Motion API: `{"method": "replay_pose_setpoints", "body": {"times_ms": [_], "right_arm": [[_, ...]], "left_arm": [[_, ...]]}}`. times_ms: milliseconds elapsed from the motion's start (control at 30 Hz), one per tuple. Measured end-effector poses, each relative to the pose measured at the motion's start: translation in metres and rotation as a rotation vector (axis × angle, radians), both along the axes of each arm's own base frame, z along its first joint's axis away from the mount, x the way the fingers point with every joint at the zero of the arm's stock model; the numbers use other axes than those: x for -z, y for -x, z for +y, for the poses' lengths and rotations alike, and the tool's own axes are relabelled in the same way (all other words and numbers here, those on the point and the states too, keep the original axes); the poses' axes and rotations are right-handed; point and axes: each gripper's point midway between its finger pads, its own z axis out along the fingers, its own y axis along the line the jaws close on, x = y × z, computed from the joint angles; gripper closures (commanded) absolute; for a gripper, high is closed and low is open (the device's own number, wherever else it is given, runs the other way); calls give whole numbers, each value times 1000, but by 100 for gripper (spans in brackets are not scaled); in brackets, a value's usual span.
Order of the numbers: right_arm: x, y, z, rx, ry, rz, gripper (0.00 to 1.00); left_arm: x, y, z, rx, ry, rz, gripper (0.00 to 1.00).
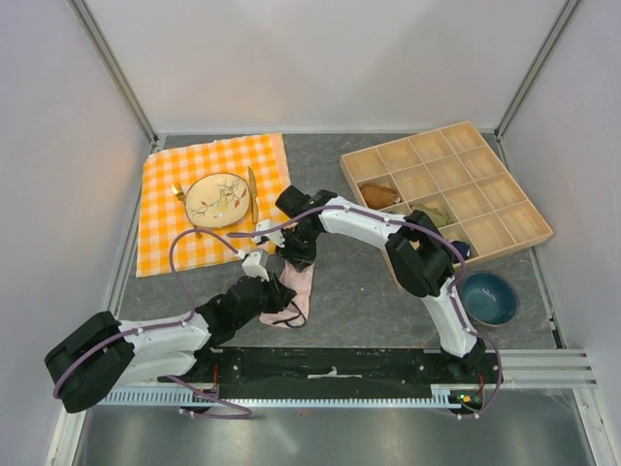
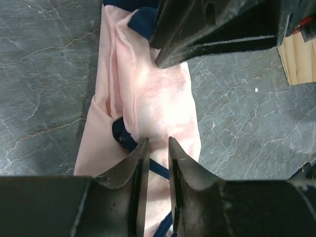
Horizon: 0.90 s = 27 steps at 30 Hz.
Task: Roll the underwear
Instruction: Fold the underwear at the center of the board.
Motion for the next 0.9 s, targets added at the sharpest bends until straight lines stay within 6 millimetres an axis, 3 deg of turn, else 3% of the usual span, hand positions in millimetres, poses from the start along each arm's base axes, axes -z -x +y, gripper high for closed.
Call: {"method": "replay_pose_setpoints", "body": {"times_ms": [400, 467, 633, 900], "right_arm": [[-5, -32, 5, 120, -50, -41, 72], [-1, -36, 6, 134, -51, -44, 67], [7, -37, 7, 140, -42, -35, 65], [0, -37, 8, 137, -60, -38, 61]], "left_arm": [[0, 1, 4, -4, 5, -4, 71], [0, 2, 4, -4, 3, -2, 71], [-3, 0, 5, -11, 9, -9, 70], [2, -2, 12, -33, -8, 6, 68]]}}
